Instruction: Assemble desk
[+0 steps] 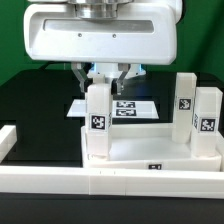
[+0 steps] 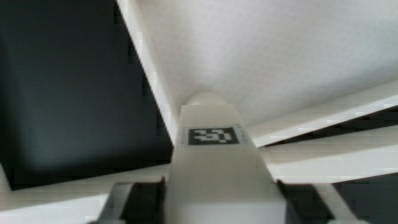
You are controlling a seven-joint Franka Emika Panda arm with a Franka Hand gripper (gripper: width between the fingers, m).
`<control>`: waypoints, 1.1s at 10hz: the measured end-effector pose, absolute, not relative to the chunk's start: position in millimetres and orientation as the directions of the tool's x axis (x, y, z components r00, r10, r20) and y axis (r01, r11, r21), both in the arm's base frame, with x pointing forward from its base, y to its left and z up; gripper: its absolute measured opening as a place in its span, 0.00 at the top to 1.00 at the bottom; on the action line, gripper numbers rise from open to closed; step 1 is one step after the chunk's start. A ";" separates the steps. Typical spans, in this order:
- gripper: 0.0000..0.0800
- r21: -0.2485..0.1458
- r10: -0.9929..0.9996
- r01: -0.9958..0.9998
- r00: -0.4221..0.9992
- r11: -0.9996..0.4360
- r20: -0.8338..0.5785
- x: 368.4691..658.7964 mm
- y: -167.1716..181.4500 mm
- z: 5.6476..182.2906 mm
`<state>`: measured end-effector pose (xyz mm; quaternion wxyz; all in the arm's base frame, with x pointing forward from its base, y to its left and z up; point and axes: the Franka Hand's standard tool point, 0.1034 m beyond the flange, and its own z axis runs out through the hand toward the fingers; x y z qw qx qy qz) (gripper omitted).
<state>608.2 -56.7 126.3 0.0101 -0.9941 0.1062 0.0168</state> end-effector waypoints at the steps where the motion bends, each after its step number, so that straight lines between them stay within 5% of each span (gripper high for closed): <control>1: 0.64 -0.016 -0.271 -0.272 0.962 -0.962 -0.036 608.3 -56.2 126.2; 5: 0.64 -0.029 -0.650 -0.651 0.759 -0.758 -0.046 606.6 -59.5 125.2; 11: 0.64 -0.068 -0.927 -0.927 0.371 -0.368 -0.049 611.6 -57.5 124.9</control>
Offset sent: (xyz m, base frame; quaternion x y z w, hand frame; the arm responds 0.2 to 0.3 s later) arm -0.0134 -0.0089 -0.0006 0.0275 -0.0003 0.2618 0.9647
